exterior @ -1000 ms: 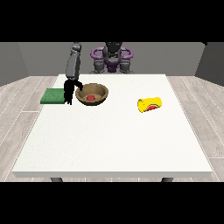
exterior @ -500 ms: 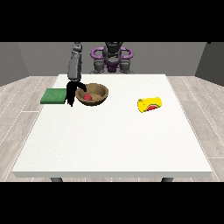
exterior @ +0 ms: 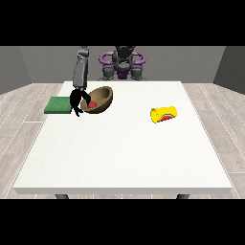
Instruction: Pick the cup and pour the ball into the bowl, then pick the bowl and place it on the pad
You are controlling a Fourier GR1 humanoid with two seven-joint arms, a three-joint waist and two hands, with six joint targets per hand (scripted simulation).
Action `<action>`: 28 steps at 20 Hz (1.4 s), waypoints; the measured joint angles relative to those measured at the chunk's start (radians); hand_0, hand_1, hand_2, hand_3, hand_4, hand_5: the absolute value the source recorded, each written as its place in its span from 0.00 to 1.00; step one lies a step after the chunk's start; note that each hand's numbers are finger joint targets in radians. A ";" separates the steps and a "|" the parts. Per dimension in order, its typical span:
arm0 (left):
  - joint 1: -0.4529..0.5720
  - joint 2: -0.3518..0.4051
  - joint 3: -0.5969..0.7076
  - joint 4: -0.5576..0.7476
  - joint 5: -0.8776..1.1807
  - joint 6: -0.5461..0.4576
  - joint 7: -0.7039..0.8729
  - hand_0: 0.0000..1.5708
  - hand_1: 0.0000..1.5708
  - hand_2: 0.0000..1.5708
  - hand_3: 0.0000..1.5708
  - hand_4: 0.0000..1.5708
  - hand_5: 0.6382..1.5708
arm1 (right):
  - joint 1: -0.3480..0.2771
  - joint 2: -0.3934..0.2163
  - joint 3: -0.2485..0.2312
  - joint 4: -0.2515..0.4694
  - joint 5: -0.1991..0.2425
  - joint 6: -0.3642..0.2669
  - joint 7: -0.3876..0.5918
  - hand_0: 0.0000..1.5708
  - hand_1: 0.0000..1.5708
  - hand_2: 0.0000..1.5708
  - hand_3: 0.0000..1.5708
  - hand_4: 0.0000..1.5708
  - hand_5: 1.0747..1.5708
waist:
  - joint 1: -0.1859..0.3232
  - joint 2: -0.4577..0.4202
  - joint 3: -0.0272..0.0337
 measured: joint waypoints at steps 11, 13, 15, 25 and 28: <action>0.032 0.022 0.026 0.066 0.020 -0.028 -0.005 0.00 0.00 0.00 0.00 0.76 0.95 | 0.022 -0.051 0.077 -0.049 0.057 -0.124 0.180 1.00 1.00 1.00 0.71 0.65 0.95 | 0.004 -0.051 0.0228; 0.058 0.030 0.036 0.100 0.015 -0.039 -0.019 0.00 0.00 0.00 0.00 0.76 0.96 | 0.012 -0.104 0.098 -0.048 0.083 -0.137 0.284 1.00 1.00 1.00 0.66 0.65 0.97 | -0.017 -0.077 0.0271; 0.076 0.037 0.048 0.133 0.003 -0.038 -0.044 0.00 0.00 0.00 0.00 0.76 0.97 | -0.013 -0.165 0.118 -0.053 0.107 -0.131 0.381 1.00 1.00 1.00 0.62 0.67 0.97 | -0.048 -0.088 0.0297; 0.161 0.093 0.088 0.233 -0.016 -0.059 -0.125 0.00 0.00 0.00 0.00 0.77 0.97 | -0.086 -0.383 0.139 -0.078 0.139 -0.005 0.625 1.00 1.00 1.00 0.36 0.69 0.99 | -0.146 -0.136 0.0358; 0.179 0.120 0.108 0.264 -0.006 -0.076 -0.154 0.00 0.00 0.00 0.00 0.77 0.98 | -0.082 -0.416 0.124 -0.081 0.130 0.030 0.630 1.00 1.00 1.00 0.34 0.70 0.99 | -0.162 -0.124 0.0361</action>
